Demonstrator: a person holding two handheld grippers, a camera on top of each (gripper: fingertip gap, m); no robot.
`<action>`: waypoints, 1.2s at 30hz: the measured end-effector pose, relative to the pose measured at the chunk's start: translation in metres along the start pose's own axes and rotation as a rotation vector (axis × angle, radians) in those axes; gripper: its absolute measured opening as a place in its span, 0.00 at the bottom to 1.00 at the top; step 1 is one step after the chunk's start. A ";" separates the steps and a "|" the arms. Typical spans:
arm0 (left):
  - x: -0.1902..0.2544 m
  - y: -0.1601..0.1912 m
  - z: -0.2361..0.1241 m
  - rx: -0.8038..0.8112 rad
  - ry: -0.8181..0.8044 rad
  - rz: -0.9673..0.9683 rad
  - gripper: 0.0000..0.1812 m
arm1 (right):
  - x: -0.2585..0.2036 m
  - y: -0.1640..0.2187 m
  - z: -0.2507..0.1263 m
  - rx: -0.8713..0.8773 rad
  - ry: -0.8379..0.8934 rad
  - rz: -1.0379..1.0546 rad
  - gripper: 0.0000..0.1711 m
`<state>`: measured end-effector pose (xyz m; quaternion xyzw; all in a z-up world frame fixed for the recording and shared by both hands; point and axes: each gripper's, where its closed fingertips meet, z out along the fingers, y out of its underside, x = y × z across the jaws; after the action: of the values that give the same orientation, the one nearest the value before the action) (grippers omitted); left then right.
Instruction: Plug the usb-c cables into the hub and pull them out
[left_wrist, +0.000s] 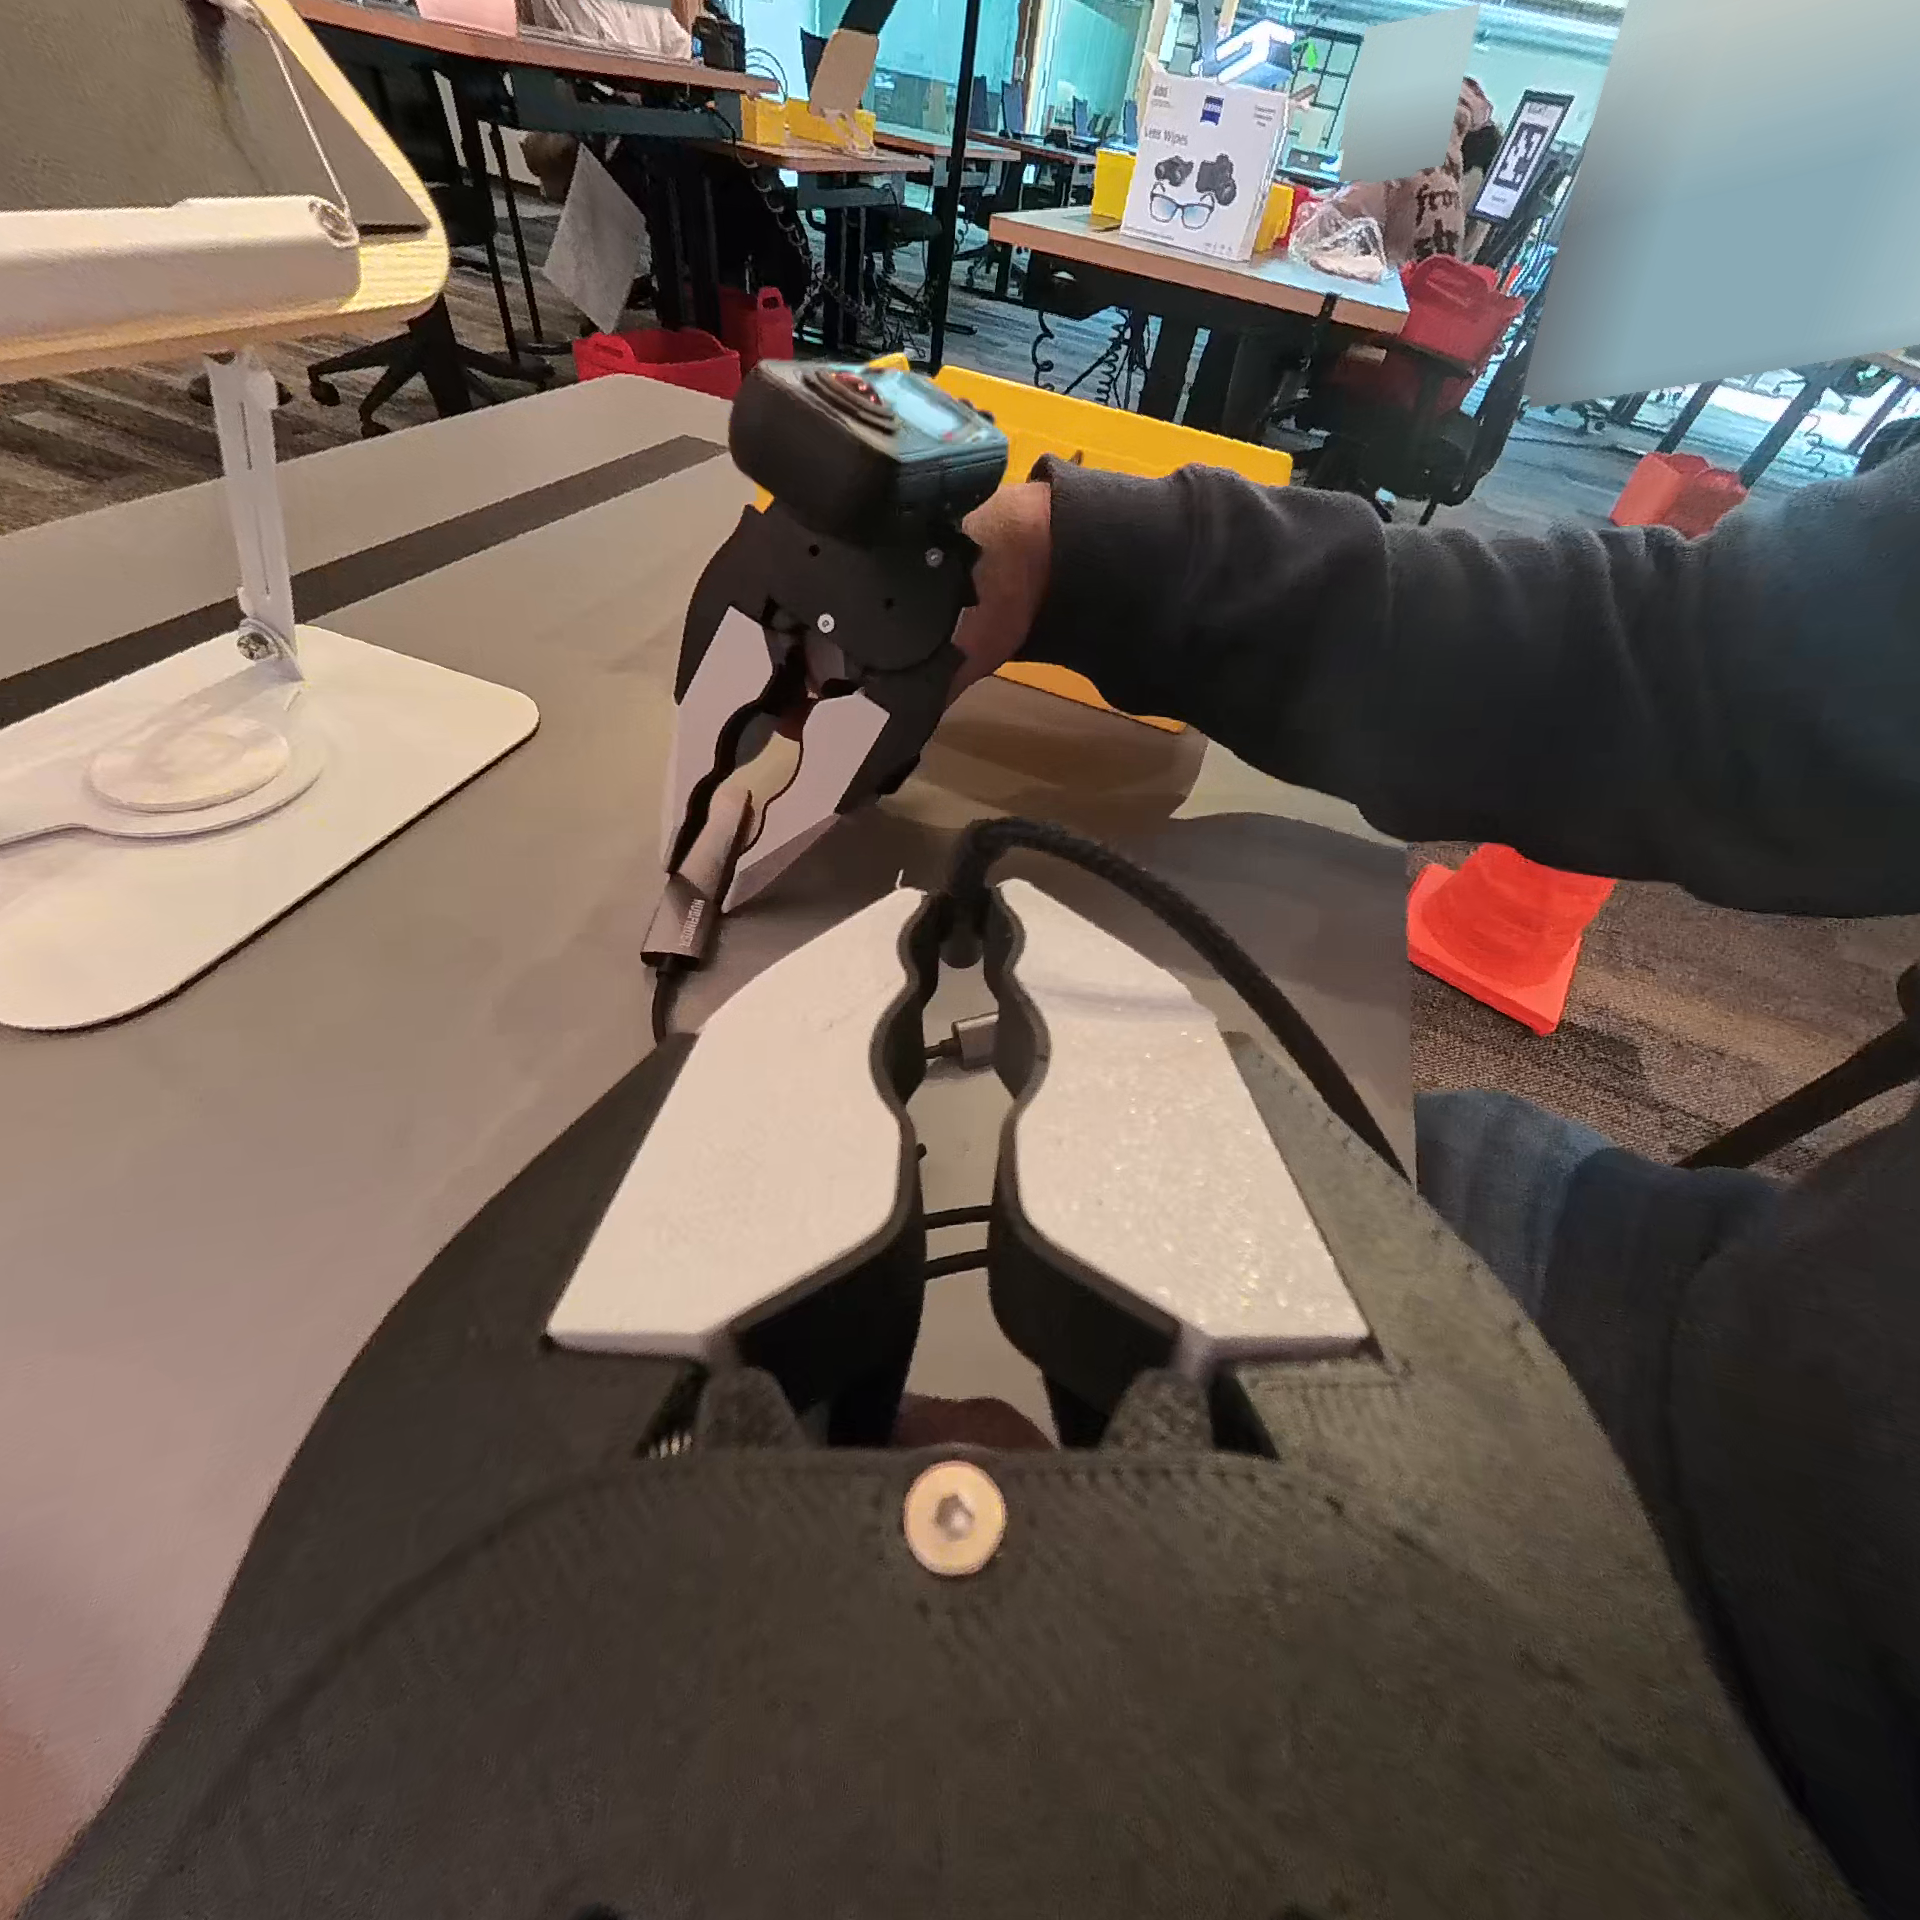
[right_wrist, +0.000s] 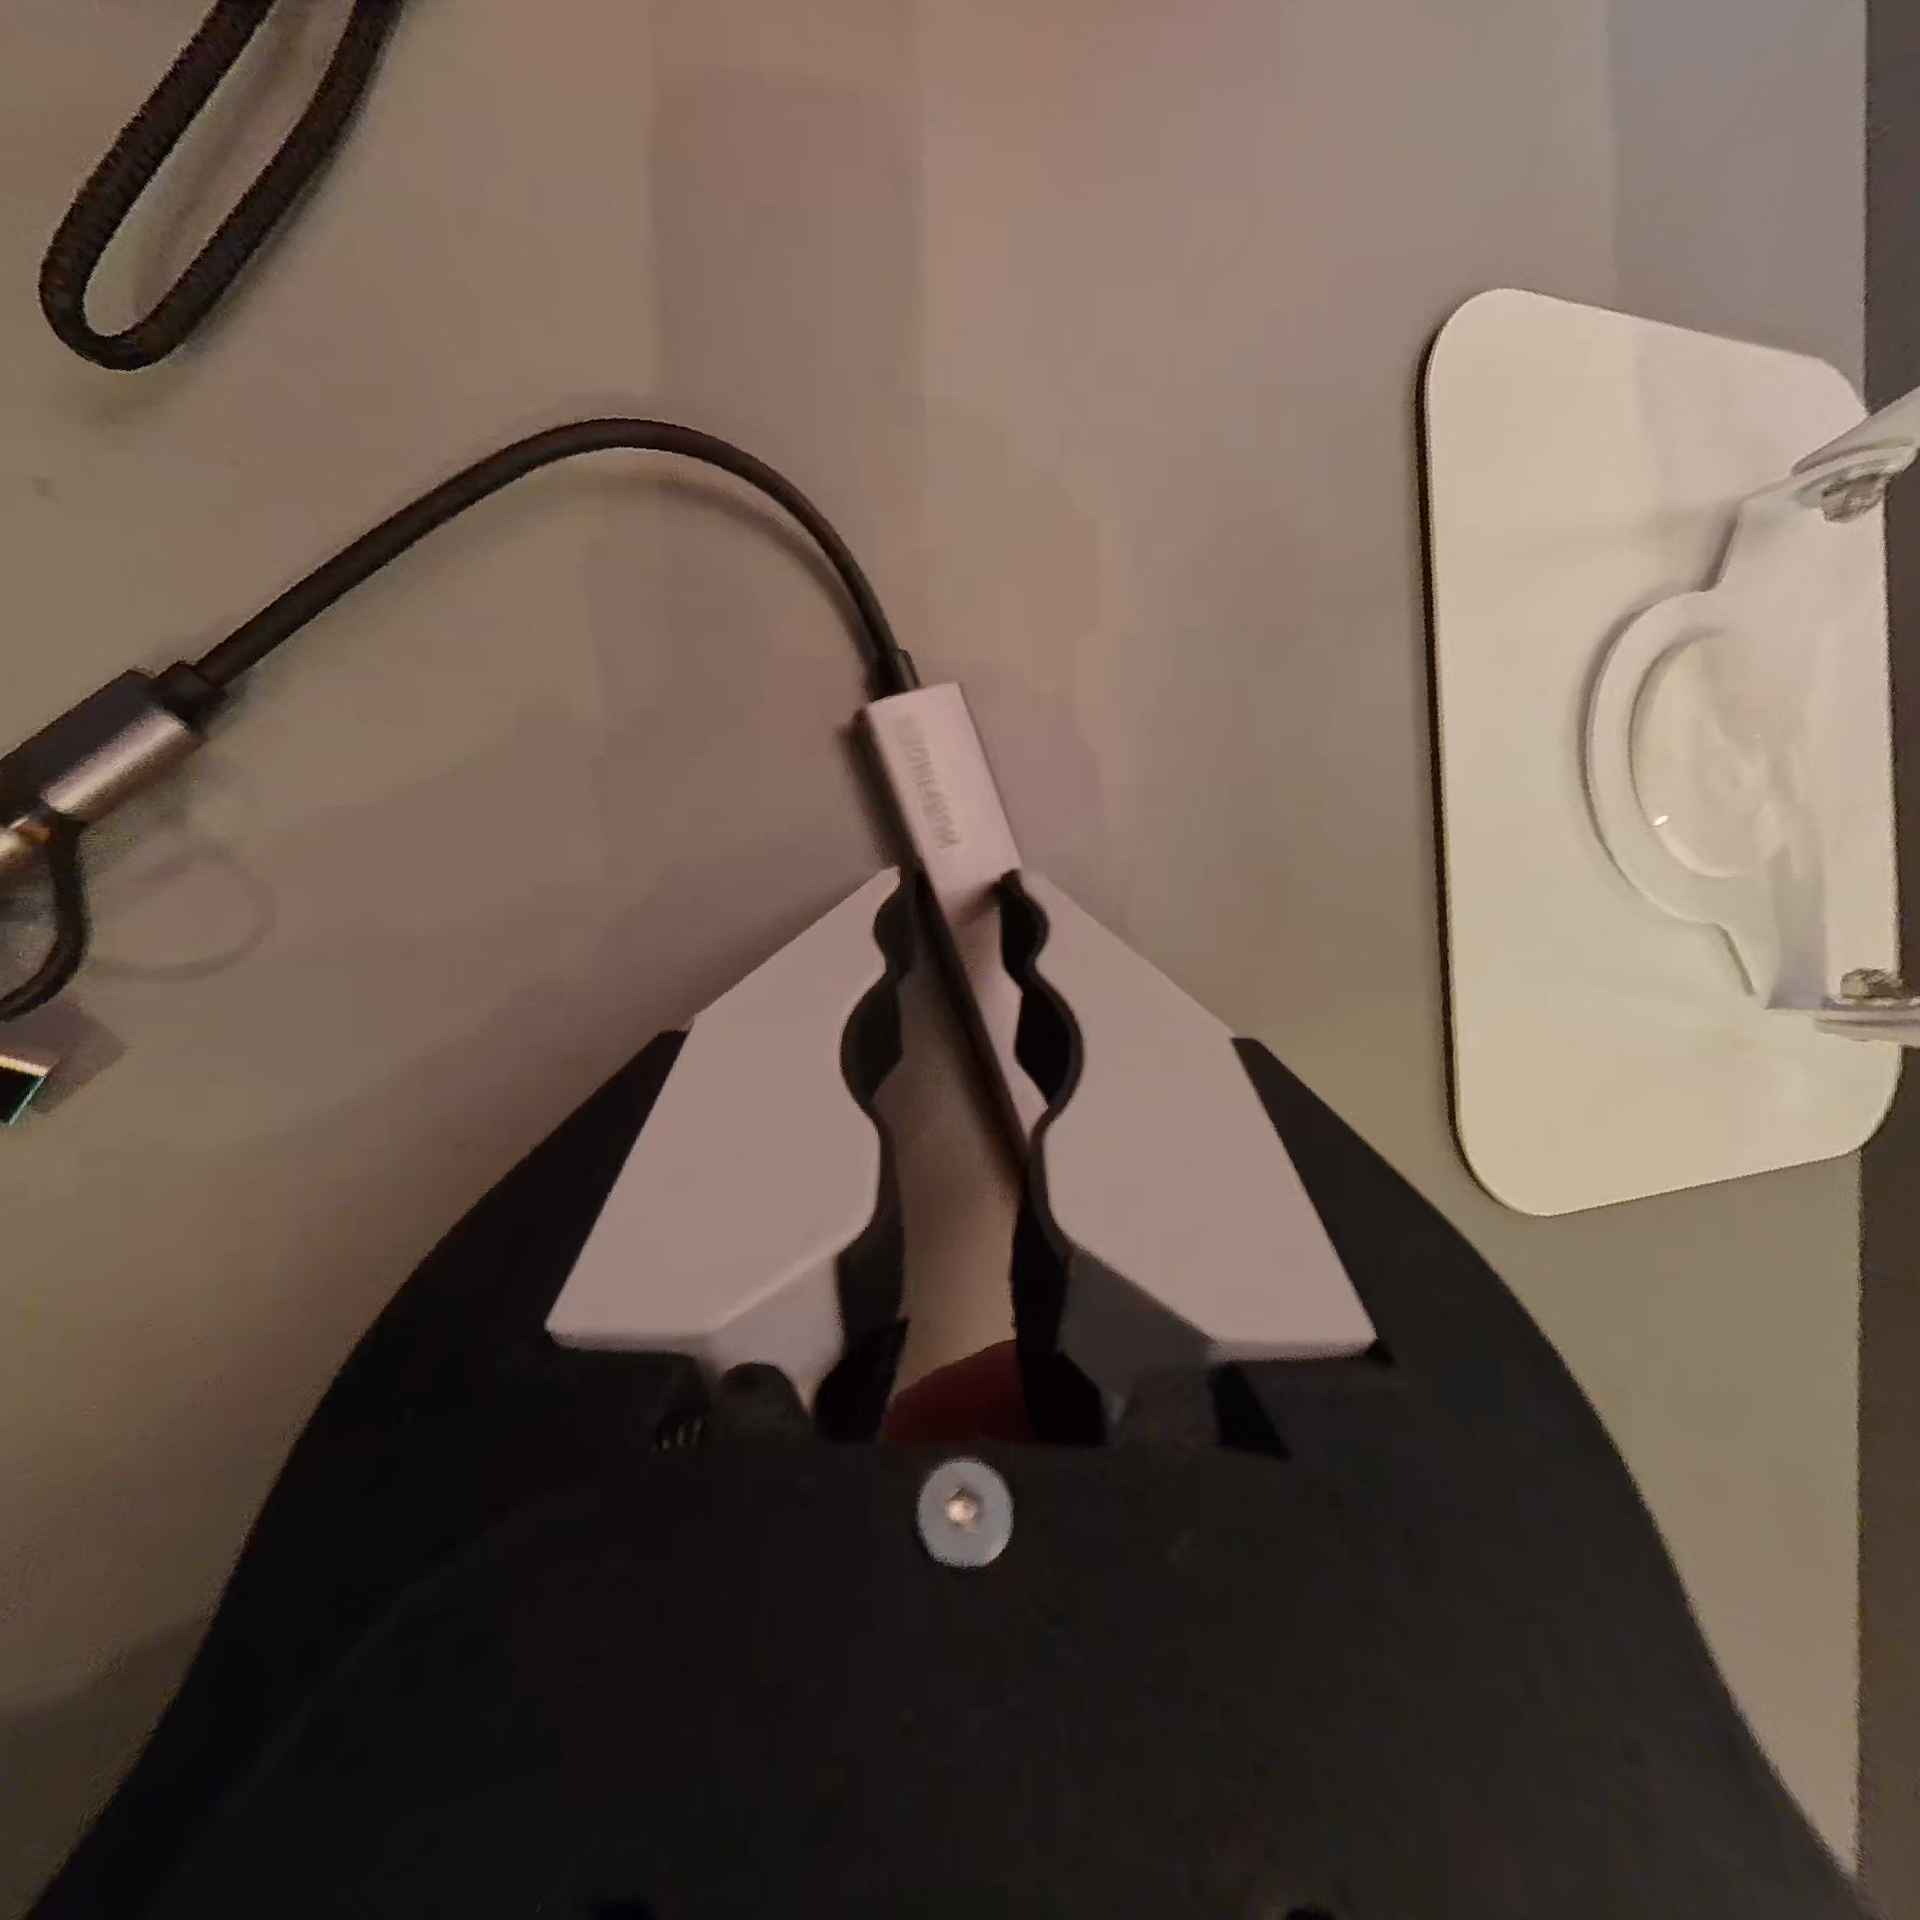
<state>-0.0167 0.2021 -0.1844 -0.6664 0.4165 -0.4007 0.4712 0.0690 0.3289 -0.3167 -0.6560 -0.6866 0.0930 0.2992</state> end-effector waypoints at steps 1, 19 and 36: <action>0.000 0.000 0.000 0.001 0.000 -0.002 0.04 | -0.002 -0.001 -0.001 0.009 -0.004 -0.031 0.00; 0.009 0.003 -0.003 -0.021 0.003 -0.003 0.04 | -0.105 -0.043 -0.005 -0.128 -0.147 0.337 0.08; 0.009 0.011 -0.015 -0.023 -0.019 -0.017 0.04 | -0.079 -0.012 -0.076 -0.308 -0.146 -0.193 0.03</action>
<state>-0.0295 0.1870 -0.1898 -0.6790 0.4108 -0.3937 0.4639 0.0962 0.2318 -0.2719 -0.6167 -0.7723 0.0050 0.1523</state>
